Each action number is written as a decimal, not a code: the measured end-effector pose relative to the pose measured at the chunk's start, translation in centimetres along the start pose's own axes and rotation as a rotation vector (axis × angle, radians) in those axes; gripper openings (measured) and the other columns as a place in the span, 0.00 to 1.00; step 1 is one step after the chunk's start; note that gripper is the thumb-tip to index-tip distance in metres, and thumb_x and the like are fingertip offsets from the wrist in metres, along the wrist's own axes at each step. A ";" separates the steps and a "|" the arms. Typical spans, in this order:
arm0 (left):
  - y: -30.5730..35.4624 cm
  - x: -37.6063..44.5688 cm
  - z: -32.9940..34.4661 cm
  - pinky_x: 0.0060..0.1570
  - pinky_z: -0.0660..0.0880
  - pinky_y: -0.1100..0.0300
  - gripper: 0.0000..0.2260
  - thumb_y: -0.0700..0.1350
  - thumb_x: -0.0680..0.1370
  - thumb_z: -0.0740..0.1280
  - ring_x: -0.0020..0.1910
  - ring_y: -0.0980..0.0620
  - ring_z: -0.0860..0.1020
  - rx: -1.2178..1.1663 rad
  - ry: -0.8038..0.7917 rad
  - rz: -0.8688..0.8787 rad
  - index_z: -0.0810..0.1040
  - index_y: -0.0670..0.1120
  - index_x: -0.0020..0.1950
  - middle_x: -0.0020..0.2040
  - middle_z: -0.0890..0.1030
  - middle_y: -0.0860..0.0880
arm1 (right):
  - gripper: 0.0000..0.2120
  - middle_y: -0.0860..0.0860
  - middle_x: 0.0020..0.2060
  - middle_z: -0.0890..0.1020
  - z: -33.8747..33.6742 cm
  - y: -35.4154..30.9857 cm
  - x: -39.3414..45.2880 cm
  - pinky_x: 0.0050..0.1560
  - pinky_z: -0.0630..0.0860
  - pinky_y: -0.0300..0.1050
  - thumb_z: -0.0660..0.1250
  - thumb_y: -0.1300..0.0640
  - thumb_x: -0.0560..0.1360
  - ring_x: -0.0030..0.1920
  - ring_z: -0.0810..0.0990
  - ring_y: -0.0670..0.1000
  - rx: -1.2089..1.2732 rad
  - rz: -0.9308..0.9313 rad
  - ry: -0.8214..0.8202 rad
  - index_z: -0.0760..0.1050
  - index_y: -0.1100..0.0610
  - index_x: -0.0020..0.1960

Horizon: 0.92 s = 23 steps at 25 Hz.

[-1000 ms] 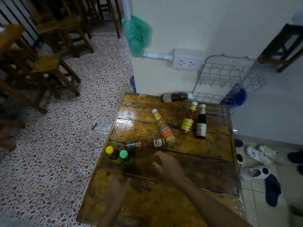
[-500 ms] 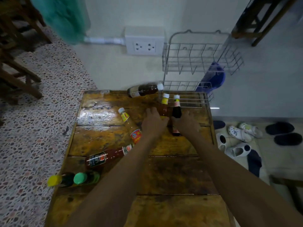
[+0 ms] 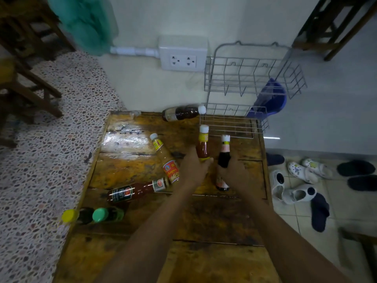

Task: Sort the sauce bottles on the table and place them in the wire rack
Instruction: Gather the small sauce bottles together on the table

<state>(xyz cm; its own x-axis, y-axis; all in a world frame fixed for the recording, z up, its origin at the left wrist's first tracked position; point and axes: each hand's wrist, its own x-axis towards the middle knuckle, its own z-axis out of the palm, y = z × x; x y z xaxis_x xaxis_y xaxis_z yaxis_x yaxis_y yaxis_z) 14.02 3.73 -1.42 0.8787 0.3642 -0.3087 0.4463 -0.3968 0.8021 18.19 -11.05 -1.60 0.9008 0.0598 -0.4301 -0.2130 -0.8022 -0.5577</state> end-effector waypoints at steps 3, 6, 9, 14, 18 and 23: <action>-2.0 -7.3 -1.5 0.45 0.72 0.66 0.21 0.55 0.75 0.76 0.53 0.56 0.79 -0.134 0.110 -0.015 0.72 0.59 0.64 0.52 0.79 0.62 | 0.16 0.54 0.45 0.81 0.9 0.5 -5.4 0.36 0.76 0.50 0.71 0.51 0.76 0.42 0.81 0.56 -0.008 -0.172 -0.027 0.70 0.57 0.56; -6.1 -14.9 -3.7 0.49 0.79 0.59 0.23 0.55 0.74 0.78 0.53 0.57 0.82 -0.227 0.250 -0.075 0.74 0.59 0.65 0.53 0.84 0.58 | 0.16 0.49 0.45 0.83 3.1 -0.7 -10.6 0.39 0.78 0.53 0.73 0.52 0.74 0.43 0.81 0.54 0.042 -0.360 -0.194 0.70 0.50 0.56; -10.1 -21.0 -5.7 0.53 0.79 0.61 0.21 0.51 0.74 0.79 0.57 0.58 0.81 -0.261 0.442 -0.135 0.75 0.62 0.63 0.54 0.83 0.61 | 0.21 0.45 0.50 0.84 6.6 -2.9 -14.6 0.41 0.76 0.48 0.76 0.51 0.72 0.49 0.82 0.50 -0.001 -0.591 -0.301 0.67 0.44 0.57; -15.0 -25.3 -9.7 0.60 0.77 0.45 0.25 0.47 0.74 0.79 0.61 0.49 0.77 -0.222 0.651 -0.223 0.76 0.48 0.69 0.60 0.79 0.49 | 0.23 0.45 0.56 0.82 12.8 -6.5 -18.6 0.50 0.72 0.36 0.76 0.55 0.72 0.57 0.78 0.46 0.049 -0.727 -0.402 0.72 0.44 0.63; -17.4 -25.2 -12.3 0.60 0.77 0.48 0.24 0.45 0.74 0.79 0.61 0.48 0.78 -0.282 0.702 -0.238 0.77 0.47 0.68 0.60 0.81 0.49 | 0.23 0.50 0.56 0.81 15.7 -7.8 -19.7 0.53 0.72 0.37 0.77 0.62 0.70 0.58 0.78 0.50 0.080 -0.709 -0.347 0.78 0.53 0.63; -19.4 -24.2 -14.1 0.55 0.74 0.56 0.23 0.45 0.74 0.79 0.59 0.54 0.77 -0.296 0.701 -0.236 0.75 0.55 0.65 0.56 0.79 0.56 | 0.24 0.50 0.57 0.80 17.2 -9.4 -19.4 0.54 0.76 0.45 0.77 0.59 0.73 0.58 0.78 0.50 0.027 -0.679 -0.333 0.75 0.53 0.67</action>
<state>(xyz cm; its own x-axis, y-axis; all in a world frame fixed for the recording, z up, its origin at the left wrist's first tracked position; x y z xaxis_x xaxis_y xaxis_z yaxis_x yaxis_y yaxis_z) -18.29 14.48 -2.35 0.4112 0.8951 -0.1724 0.4572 -0.0389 0.8885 -3.81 5.57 -0.16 0.6766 0.7152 -0.1754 0.3348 -0.5109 -0.7918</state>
